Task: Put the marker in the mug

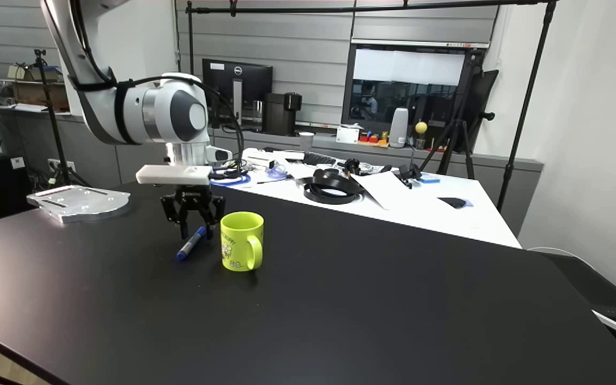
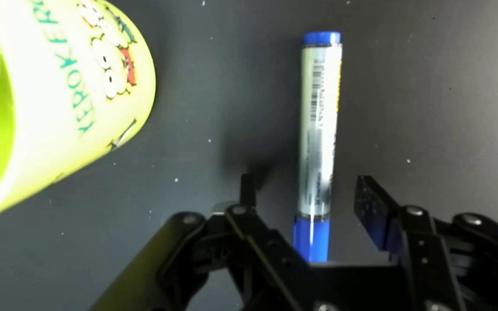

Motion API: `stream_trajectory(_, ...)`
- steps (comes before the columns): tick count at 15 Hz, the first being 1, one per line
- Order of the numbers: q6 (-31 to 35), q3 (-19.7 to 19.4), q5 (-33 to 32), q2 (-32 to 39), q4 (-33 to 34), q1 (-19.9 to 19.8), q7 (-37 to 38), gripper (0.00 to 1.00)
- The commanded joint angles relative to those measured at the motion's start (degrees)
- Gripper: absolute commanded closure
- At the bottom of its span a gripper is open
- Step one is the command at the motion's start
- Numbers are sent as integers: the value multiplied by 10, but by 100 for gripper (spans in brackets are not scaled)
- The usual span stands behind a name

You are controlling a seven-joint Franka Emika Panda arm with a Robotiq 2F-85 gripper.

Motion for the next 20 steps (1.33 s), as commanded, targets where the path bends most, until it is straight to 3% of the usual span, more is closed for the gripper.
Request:
stream_trajectory(1,-24,-1,-5,12,28,3,-2,69)
stream_trajectory(5,-26,2,-2,10,28,-1,-6,97)
stream_trajectory(6,-26,4,1,8,26,-4,-8,99)
stream_trajectory(13,-66,6,3,-73,-12,-1,-1,95)
stream_trajectory(18,-160,10,11,-164,-25,-8,21,95)
stream_trajectory(20,-220,20,50,-182,-13,-27,10,95)
